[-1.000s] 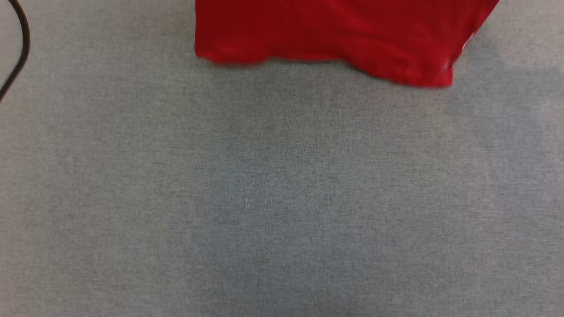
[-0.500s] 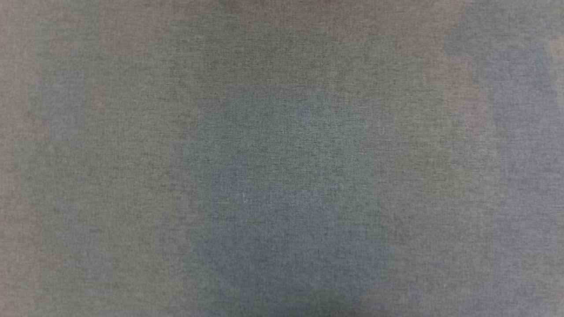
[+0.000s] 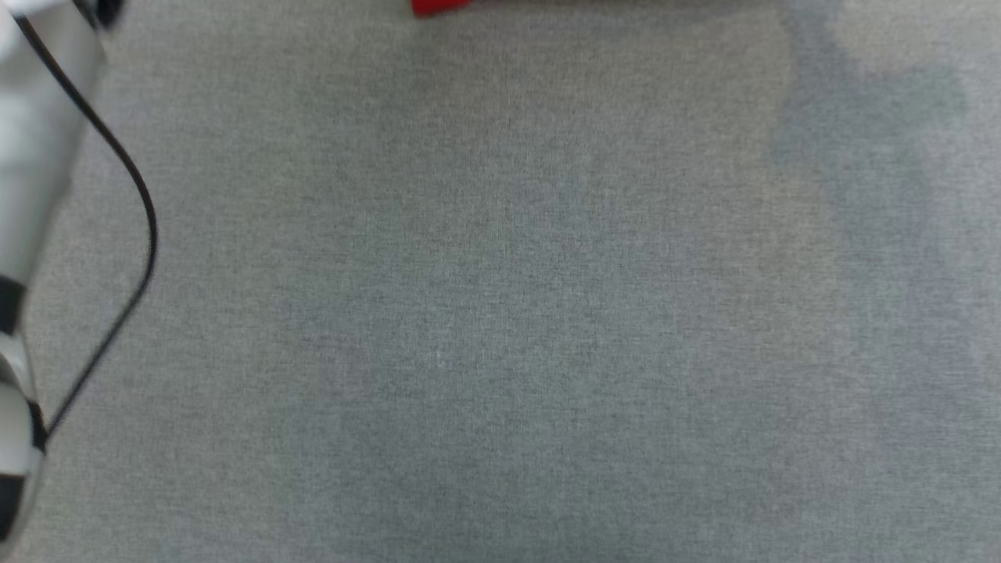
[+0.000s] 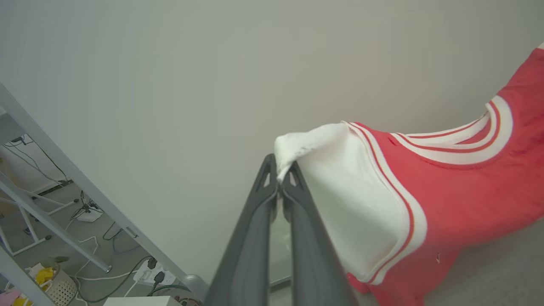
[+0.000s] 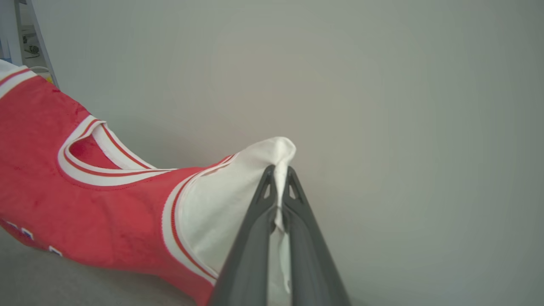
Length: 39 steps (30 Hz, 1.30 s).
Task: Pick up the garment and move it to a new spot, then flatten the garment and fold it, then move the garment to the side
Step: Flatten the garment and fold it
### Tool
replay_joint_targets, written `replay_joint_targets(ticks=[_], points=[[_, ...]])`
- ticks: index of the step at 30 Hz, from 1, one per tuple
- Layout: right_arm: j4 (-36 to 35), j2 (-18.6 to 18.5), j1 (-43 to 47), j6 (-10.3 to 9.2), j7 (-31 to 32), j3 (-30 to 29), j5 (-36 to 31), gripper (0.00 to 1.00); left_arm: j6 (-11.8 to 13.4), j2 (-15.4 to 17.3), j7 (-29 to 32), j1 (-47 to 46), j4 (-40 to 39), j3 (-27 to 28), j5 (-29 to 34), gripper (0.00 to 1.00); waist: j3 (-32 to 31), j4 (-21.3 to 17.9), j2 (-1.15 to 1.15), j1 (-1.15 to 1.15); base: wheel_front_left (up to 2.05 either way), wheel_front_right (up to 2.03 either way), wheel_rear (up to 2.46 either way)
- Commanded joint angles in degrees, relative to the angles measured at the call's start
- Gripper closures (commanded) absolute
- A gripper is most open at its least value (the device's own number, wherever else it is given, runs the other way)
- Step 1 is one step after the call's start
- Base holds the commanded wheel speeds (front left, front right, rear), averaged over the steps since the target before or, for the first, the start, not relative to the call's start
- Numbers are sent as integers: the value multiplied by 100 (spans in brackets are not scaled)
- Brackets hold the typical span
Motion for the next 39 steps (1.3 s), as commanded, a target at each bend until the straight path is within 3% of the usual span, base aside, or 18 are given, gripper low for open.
replay_joint_targets(ticks=[1,6,11,18,24,30,39], points=[[-83,-15,350,-4,-107,106,145,100,-3,15,-68,402,-58,5,-120,100,-372,-34,0,-1,0,0,0],[-428,-148,1527,-4,-355,457,593,100,82,36,-162,1844,-388,63,-402,100,-846,-23,0,-1,0,0,0],[-902,-414,2622,-4,-471,746,834,100,258,270,-181,3243,-945,83,-559,100,-1203,-38,0,-1,0,0,0],[-1331,-850,4212,-4,-578,805,956,100,766,652,-185,5090,-2089,270,-853,100,-1522,-49,0,-1,0,0,0],[-1357,-928,5491,-4,-678,528,1122,100,1228,847,-185,6373,-2790,222,-1061,100,-1737,-97,0,-1,0,0,0],[-1277,-918,6491,-4,-779,129,1201,100,1596,965,-185,7100,-3073,220,-1151,100,-1872,-86,0,-1,0,0,0],[-1287,-860,7881,-4,-839,-620,1162,100,1786,1027,-186,7742,-3168,365,-1162,100,-1931,-15,0,-1,0,0,0]])
